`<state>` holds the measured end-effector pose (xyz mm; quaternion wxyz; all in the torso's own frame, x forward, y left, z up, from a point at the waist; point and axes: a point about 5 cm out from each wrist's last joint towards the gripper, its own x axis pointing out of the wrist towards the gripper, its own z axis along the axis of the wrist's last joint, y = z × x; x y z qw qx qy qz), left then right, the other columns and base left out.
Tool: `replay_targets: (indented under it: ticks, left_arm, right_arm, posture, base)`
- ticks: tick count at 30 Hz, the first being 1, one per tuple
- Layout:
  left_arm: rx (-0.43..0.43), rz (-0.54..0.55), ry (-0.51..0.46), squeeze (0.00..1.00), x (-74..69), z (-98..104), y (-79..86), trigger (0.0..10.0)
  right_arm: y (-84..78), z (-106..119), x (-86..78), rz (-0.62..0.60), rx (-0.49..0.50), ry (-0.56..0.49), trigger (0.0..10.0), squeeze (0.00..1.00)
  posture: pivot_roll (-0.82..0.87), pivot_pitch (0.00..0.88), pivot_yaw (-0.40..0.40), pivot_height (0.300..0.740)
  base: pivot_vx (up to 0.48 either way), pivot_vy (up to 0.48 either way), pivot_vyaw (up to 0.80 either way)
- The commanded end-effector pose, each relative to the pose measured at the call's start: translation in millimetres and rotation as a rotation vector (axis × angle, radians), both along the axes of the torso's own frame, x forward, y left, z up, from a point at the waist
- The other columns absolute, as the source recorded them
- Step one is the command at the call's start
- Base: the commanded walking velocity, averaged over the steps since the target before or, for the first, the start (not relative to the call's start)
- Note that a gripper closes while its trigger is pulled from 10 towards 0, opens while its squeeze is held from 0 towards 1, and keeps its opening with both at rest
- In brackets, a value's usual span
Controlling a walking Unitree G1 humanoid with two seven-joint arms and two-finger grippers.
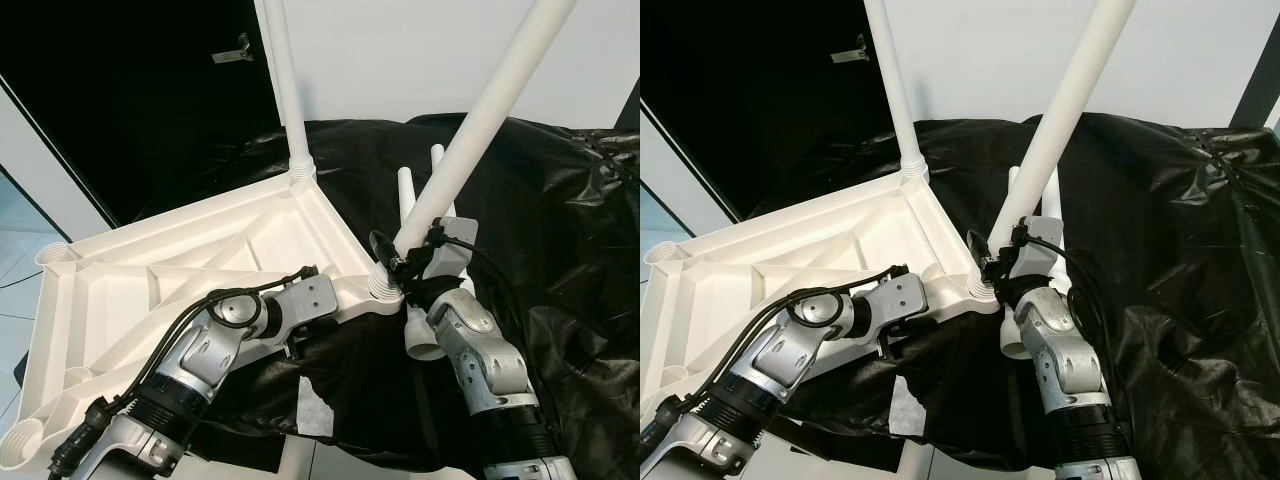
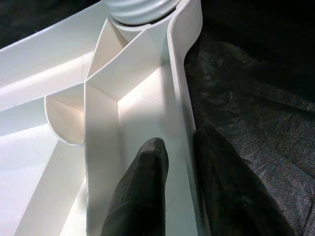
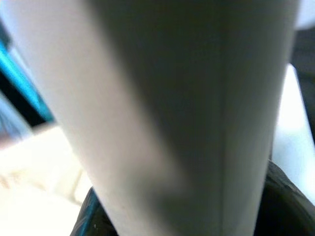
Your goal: Building children table
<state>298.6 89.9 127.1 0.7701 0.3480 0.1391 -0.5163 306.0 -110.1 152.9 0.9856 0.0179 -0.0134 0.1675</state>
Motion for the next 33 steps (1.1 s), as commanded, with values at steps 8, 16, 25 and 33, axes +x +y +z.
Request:
replay_targets:
  ticks: [8, 16, 25, 33]
  left_arm:
    - [0.038, 0.117, -0.066, 0.0, 11.7, 8, 20.9, 10.0]
    - [0.031, 0.125, -0.072, 0.0, 11.7, 9, 20.8, 10.0]
    - [0.031, 0.128, -0.075, 0.0, 11.5, 10, 22.1, 10.0]
    - [0.035, 0.126, -0.078, 0.0, 12.2, 12, 22.8, 10.0]
  right_arm:
    - [-8.9, -27, -4.6, 0.068, -0.255, 0.084, 10.0, 0.0]
    - [-14.5, -32, -6.6, 0.13, -0.328, 0.057, 10.0, 0.0]
    - [-19.6, -37, -16.5, 0.254, -0.436, -0.043, 10.0, 0.0]
    - [-18.0, -41, -21.4, 0.317, -0.442, -0.041, 10.0, 0.0]
  posture:
    - [-0.01, 0.0, 0.094, 0.74]
    - [0.0, 0.0, 0.087, 0.74]
    - [0.0, 0.0, 0.093, 0.74]
    - [0.0, 0.0, 0.095, 0.74]
  base:
    - [0.0, 0.0, 0.0]
    - [0.0, 0.0, 0.0]
    - [0.0, 0.0, 0.0]
    - [0.0, 0.0, 0.0]
